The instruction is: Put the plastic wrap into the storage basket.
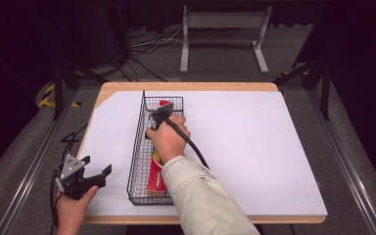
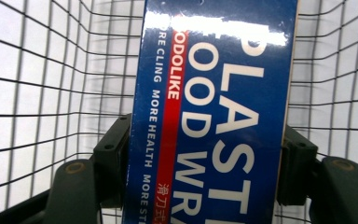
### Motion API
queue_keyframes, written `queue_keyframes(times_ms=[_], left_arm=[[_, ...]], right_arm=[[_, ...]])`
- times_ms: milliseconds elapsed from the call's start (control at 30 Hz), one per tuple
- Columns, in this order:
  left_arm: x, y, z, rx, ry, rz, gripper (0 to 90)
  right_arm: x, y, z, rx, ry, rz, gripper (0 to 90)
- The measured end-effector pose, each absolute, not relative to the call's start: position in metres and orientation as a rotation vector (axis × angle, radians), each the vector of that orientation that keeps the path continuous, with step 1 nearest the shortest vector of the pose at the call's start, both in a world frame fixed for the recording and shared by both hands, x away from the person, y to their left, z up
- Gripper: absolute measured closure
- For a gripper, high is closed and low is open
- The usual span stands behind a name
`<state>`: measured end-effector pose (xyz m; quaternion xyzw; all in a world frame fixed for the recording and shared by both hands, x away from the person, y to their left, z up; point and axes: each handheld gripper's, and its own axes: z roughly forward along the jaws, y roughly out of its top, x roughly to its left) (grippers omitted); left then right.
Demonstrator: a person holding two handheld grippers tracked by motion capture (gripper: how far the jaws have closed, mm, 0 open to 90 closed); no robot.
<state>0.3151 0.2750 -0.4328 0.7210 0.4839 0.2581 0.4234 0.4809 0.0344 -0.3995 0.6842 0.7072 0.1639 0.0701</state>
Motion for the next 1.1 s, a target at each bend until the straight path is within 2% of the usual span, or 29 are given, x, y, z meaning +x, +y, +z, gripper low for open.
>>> queue_keyframes(times_ms=[667, 1100], left_arm=[[0.317, 0.276, -0.433, 1.802, 1.218, 0.645, 17.1], [0.318, 0.274, -0.433, 1.805, 1.213, 0.646, 17.1]], right_arm=[[0.479, 0.033, -0.395, 2.036, 2.156, 0.562, 31.4], [0.471, 0.014, -0.35, 1.967, 2.13, 0.74, 26.9]])
